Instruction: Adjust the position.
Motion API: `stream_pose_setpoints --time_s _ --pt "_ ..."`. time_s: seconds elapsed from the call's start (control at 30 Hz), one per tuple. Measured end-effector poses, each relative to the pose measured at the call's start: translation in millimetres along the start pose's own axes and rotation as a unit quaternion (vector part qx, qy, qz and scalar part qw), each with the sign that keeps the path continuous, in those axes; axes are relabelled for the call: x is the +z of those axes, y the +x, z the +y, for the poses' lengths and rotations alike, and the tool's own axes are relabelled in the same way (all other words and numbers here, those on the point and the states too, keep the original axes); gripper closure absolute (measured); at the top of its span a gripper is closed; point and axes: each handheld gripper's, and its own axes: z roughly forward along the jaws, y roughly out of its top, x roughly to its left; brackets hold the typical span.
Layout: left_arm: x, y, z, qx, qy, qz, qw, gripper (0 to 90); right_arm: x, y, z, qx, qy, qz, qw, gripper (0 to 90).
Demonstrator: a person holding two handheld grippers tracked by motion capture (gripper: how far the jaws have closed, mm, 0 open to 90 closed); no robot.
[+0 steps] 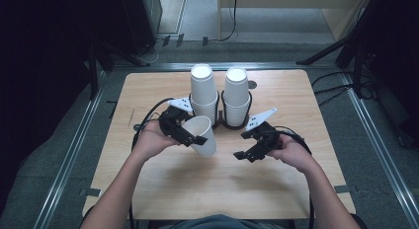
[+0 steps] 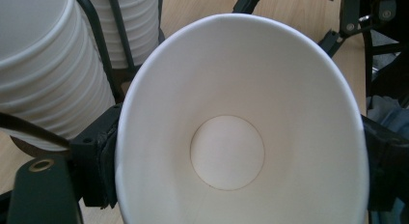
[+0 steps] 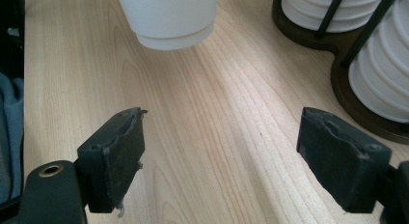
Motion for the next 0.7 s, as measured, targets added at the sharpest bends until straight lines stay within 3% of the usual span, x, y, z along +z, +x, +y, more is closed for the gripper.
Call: stream_pose_setpoints --time_s 0.7 --pt "-22.4 7.0 -20.6 -0.01 0.015 0.023 0.9996 11.9 -6.3 -15.8 -5.4 -0.005 0.005 -0.003 1.0 17.9"
